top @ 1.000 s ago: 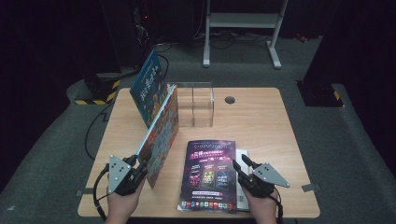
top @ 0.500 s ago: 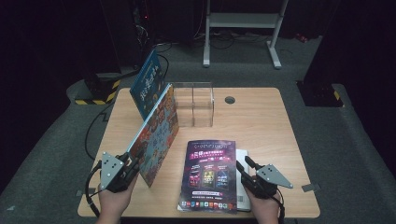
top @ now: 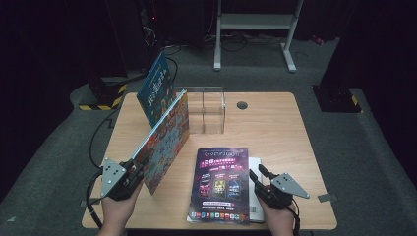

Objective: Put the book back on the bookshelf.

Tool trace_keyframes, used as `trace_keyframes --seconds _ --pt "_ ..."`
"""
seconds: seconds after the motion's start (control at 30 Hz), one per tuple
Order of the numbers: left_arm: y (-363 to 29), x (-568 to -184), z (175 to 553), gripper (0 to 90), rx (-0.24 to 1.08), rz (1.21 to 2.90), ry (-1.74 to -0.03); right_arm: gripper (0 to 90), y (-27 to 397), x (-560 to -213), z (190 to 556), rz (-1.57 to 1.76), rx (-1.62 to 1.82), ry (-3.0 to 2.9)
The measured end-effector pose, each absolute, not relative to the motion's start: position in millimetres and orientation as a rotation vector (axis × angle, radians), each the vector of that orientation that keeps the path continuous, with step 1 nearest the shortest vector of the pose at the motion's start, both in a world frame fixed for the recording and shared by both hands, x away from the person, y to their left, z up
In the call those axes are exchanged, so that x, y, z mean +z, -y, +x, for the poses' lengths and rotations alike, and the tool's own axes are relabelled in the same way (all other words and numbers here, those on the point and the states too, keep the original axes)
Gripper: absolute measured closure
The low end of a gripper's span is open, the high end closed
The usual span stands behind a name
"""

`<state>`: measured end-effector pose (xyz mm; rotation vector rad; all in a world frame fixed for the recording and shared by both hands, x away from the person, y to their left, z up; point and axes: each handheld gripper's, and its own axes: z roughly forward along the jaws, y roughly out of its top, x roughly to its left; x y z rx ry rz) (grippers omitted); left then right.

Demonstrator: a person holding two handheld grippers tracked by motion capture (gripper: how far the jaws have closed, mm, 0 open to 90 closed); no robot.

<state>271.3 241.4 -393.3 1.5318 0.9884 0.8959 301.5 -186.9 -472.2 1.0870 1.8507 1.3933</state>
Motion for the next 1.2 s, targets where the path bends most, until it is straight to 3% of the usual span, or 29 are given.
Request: trace_keyframes --seconds 1.2 --pt "-239.4 -396.3 277.4 79.0 0.931 1.488 -0.984 58.4 183.7 -473.1 300.1 1.08 1.399 -1.856"
